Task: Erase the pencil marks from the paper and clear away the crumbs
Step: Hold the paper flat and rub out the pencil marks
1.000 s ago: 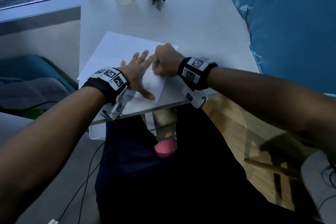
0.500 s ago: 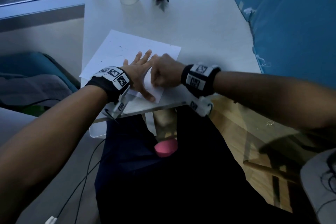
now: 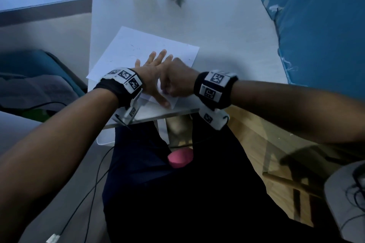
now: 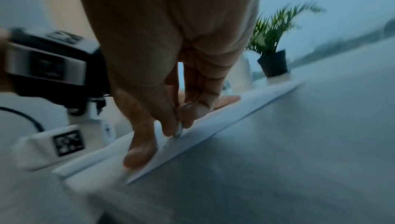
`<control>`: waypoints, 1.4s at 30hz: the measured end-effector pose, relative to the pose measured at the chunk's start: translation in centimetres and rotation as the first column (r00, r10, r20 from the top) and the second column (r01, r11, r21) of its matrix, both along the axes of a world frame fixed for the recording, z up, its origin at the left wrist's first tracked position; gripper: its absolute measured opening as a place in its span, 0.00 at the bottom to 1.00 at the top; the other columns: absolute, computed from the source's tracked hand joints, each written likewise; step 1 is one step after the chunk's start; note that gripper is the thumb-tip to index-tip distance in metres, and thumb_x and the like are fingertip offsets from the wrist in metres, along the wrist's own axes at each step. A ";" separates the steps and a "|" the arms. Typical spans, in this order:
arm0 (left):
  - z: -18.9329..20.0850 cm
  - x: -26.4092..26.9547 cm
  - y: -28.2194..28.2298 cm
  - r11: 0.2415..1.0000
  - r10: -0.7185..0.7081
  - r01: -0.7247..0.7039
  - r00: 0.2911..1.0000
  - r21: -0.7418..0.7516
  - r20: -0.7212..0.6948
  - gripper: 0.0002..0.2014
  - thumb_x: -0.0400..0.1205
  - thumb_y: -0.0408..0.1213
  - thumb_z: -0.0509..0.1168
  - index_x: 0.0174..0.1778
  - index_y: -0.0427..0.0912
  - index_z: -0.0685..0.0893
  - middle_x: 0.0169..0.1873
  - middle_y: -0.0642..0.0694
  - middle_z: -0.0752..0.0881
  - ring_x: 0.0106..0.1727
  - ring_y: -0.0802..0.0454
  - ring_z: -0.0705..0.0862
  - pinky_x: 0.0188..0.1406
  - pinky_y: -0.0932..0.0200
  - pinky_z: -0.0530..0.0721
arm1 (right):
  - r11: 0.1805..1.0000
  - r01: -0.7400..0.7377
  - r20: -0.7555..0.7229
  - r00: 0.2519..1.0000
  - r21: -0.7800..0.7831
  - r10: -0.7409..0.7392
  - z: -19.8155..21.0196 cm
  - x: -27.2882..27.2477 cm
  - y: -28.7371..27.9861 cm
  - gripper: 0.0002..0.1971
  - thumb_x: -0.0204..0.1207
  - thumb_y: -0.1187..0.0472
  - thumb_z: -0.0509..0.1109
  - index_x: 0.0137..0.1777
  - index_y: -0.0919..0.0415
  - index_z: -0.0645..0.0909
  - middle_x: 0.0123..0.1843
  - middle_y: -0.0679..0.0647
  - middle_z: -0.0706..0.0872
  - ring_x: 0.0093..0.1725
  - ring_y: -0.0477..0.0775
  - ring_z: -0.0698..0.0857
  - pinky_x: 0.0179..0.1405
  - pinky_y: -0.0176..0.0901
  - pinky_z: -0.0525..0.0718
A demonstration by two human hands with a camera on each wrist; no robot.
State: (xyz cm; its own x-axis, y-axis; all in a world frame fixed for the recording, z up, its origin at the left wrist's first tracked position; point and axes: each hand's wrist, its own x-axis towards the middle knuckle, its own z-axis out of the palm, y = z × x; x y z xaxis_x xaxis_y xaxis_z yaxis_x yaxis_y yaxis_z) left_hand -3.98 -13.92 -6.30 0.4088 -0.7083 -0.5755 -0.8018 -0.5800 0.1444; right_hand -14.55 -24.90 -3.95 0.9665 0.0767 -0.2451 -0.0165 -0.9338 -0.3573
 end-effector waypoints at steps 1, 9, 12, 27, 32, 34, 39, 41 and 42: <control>0.0 0.1 0.0 1.000 0.003 -0.003 1.000 -0.003 0.001 0.83 0.43 0.73 0.79 0.82 0.57 0.28 0.83 0.52 0.26 0.83 0.45 0.28 0.78 0.23 0.41 | 1.000 0.029 -0.005 1.000 0.008 -0.029 0.1 0.2 -0.4 0.09 0.70 0.65 0.69 0.29 0.64 0.84 0.37 0.57 0.88 0.38 0.53 0.82 0.41 0.37 0.72; 0.3 -0.3 -0.5 0.999 0.008 -0.009 1.000 0.033 0.029 0.85 0.39 0.72 0.78 0.83 0.54 0.28 0.82 0.52 0.26 0.83 0.45 0.28 0.79 0.24 0.41 | 0.998 -0.050 0.009 0.999 0.024 0.050 0.5 -0.4 0.5 0.06 0.72 0.66 0.70 0.36 0.66 0.85 0.46 0.64 0.90 0.45 0.60 0.85 0.50 0.49 0.79; 0.2 0.0 -0.4 1.000 -0.025 0.025 1.000 0.002 0.013 0.86 0.36 0.76 0.76 0.82 0.57 0.27 0.83 0.52 0.27 0.84 0.44 0.29 0.77 0.22 0.41 | 0.986 0.169 0.129 0.978 -0.005 -0.167 1.1 2.4 -3.1 0.10 0.69 0.67 0.64 0.29 0.67 0.80 0.41 0.68 0.89 0.35 0.67 0.81 0.41 0.43 0.76; -0.8 0.4 0.1 0.998 -0.055 0.057 0.997 -0.036 0.046 0.82 0.42 0.76 0.77 0.83 0.58 0.31 0.83 0.52 0.27 0.83 0.45 0.28 0.77 0.23 0.38 | 0.991 0.092 0.113 0.988 0.099 -0.103 0.4 2.1 -3.4 0.07 0.68 0.62 0.75 0.43 0.62 0.92 0.41 0.56 0.93 0.40 0.52 0.88 0.43 0.37 0.79; -1.1 1.5 1.7 0.987 -0.109 0.113 0.993 -0.117 0.042 0.63 0.65 0.75 0.68 0.86 0.56 0.35 0.85 0.51 0.32 0.85 0.47 0.33 0.80 0.30 0.39 | 0.939 0.316 0.066 0.943 0.134 -0.327 0.1 3.4 -9.3 0.06 0.65 0.64 0.73 0.40 0.57 0.91 0.37 0.56 0.92 0.37 0.49 0.86 0.45 0.43 0.87; -0.8 2.1 2.2 0.988 -0.099 0.107 0.992 -0.115 0.077 0.50 0.76 0.70 0.60 0.86 0.57 0.38 0.85 0.50 0.35 0.86 0.45 0.37 0.82 0.31 0.41 | 0.939 0.311 0.048 0.946 0.146 -0.321 -0.5 3.3 -9.4 0.06 0.66 0.65 0.74 0.39 0.58 0.90 0.36 0.56 0.90 0.37 0.49 0.85 0.44 0.42 0.86; 0.0 2.4 2.5 0.976 -0.028 0.092 0.952 -0.198 0.303 0.34 0.88 0.53 0.54 0.86 0.39 0.53 0.86 0.38 0.51 0.86 0.40 0.53 0.81 0.34 0.47 | 0.926 0.331 0.026 0.940 0.182 -0.341 -0.5 3.8 -9.5 0.05 0.67 0.68 0.74 0.40 0.60 0.90 0.36 0.58 0.92 0.39 0.53 0.91 0.47 0.41 0.89; 0.0 0.4 2.3 0.938 -0.150 0.215 0.958 -0.271 0.243 0.34 0.88 0.55 0.50 0.86 0.39 0.53 0.86 0.40 0.50 0.87 0.42 0.49 0.82 0.39 0.44 | 0.928 0.320 0.028 0.943 0.190 -0.331 -0.6 3.9 -9.6 0.04 0.67 0.68 0.76 0.40 0.60 0.91 0.36 0.59 0.92 0.37 0.51 0.91 0.43 0.36 0.87; -0.2 -1.0 2.1 0.912 -0.243 0.292 0.950 -0.287 0.196 0.37 0.86 0.58 0.48 0.87 0.40 0.52 0.87 0.42 0.49 0.87 0.44 0.47 0.82 0.41 0.42 | 0.929 0.316 0.037 0.944 0.190 -0.329 -0.8 3.9 -9.7 0.04 0.67 0.67 0.77 0.41 0.60 0.91 0.36 0.59 0.92 0.35 0.50 0.90 0.40 0.34 0.85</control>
